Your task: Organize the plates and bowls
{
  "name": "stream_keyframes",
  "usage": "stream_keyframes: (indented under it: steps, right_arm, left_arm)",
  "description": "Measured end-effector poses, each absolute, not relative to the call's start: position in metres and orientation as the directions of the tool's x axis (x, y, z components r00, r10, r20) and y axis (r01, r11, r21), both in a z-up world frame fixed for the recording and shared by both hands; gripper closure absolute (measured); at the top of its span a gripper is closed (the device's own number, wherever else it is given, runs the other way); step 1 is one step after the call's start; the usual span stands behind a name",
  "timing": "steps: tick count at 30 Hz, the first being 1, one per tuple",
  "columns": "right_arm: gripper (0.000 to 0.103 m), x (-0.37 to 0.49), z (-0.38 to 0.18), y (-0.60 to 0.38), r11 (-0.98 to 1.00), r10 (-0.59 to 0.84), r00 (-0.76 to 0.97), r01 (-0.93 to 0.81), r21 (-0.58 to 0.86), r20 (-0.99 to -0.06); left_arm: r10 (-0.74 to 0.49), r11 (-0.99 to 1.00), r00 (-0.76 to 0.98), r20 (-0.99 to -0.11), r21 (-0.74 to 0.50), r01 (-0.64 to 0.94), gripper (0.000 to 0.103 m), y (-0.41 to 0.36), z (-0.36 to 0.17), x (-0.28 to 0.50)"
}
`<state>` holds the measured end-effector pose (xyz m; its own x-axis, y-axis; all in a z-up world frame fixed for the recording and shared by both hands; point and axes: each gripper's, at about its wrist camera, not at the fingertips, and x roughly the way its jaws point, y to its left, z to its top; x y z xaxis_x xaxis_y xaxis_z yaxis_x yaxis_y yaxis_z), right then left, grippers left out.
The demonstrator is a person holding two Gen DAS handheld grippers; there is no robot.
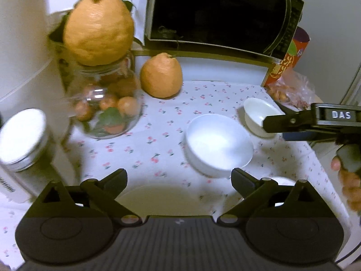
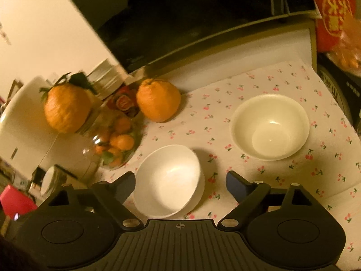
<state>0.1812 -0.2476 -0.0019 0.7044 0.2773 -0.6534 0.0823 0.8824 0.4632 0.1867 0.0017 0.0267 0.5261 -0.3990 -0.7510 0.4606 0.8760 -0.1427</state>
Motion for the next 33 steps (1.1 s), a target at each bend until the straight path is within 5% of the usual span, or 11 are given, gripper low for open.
stream_keyframes:
  steps: [18, 33]
  right_arm:
    - [0.009, 0.140, 0.001, -0.191, 0.951, 0.280, 0.665, -0.092, 0.296, -0.693]
    - [0.009, 0.142, -0.010, -0.130, 0.929, 0.370, 0.604, -0.229, 0.291, -0.706]
  left_arm:
    - [-0.432, 0.811, 0.513, -0.742, -0.070, 0.581, 0.001, 0.047, 0.023, 0.137]
    - [-0.396, 0.749, 0.449, -0.801, 0.002, 0.663, 0.001, 0.044, -0.012, 0.120]
